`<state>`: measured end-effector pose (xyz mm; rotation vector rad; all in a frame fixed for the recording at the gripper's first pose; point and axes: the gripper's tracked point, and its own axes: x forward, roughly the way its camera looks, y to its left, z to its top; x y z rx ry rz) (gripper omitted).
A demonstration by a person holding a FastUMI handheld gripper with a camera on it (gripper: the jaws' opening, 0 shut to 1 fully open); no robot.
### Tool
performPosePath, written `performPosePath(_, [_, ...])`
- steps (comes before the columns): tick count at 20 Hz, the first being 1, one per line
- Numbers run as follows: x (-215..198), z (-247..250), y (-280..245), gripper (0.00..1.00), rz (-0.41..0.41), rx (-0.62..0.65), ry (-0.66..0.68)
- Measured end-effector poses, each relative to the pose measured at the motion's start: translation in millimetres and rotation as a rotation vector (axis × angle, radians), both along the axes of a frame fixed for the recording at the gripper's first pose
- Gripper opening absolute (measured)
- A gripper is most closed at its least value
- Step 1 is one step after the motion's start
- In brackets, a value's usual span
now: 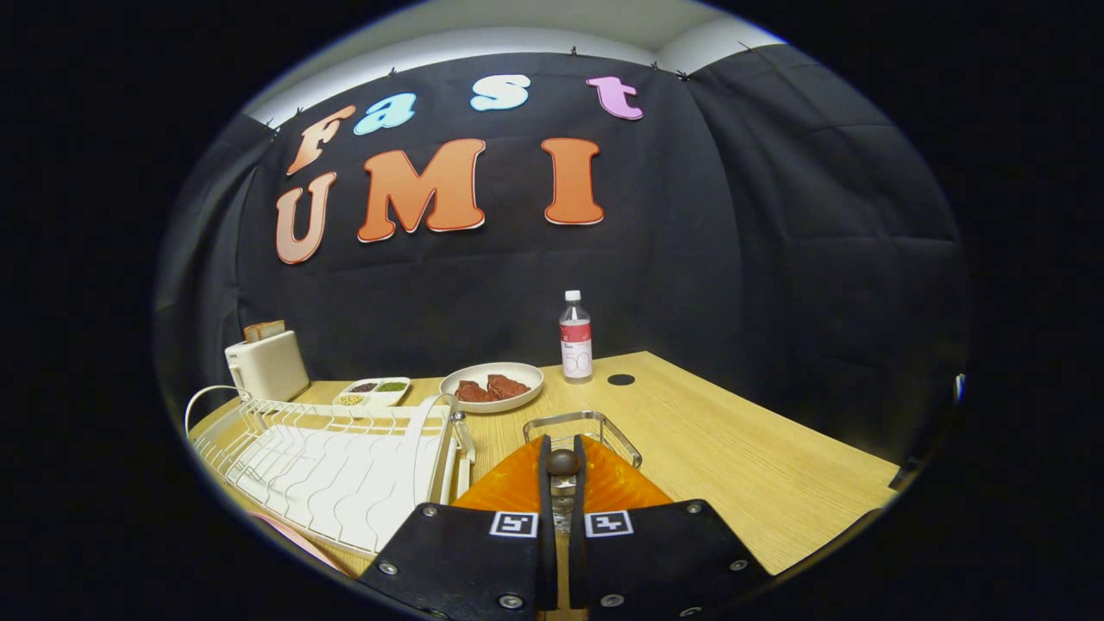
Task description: Take the plate from the dish rack, then take the spoon from the basket and place it into the plate.
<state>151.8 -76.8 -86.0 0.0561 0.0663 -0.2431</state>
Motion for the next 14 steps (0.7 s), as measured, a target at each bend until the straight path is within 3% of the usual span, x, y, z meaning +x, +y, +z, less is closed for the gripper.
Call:
performPosePath(7, [-18.9,46.8,2.5,0.05,0.001,-0.058,-0.061])
performPosePath(14, [-64.0,82.2,26.1,0.05,0.044,-0.067,-0.102])
